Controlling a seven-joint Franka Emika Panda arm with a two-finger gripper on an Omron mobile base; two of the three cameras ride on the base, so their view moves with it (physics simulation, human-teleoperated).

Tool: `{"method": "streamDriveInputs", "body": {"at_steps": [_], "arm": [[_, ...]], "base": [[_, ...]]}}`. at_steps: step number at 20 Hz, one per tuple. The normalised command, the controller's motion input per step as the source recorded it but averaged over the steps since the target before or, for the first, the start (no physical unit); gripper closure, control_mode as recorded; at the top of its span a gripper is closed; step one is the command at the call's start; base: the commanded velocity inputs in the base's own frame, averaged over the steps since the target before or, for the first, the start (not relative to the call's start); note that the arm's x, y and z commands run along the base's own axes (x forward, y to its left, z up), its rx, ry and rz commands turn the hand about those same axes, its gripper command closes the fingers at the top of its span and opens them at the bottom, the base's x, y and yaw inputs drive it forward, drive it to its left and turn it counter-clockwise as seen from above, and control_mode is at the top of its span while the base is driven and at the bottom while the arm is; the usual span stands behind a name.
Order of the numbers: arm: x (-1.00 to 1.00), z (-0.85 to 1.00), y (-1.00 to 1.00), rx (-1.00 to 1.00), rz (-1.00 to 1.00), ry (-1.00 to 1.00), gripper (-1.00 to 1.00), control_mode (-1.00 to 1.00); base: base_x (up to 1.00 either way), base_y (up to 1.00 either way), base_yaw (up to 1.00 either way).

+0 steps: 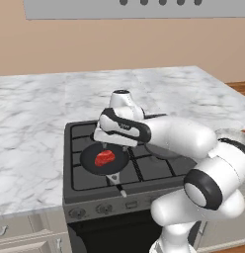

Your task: Place one of the steaks on the plate and the other in the bowl. Then place the bowl in the fridge.

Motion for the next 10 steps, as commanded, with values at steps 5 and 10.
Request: {"method": "streamDriveInputs", "body": {"at_steps": [5, 10], "arm": [[0.43, -0.12, 0.43, -0.01, 0.0, 0.0, -1.0, -1.0], [0.19, -0.32, 0.39, 0.0, -0.01, 0.0, -1.0, -1.0]], "base": [[0.0, 0.0, 0.0], [0.0, 0.0, 0.0]]}}
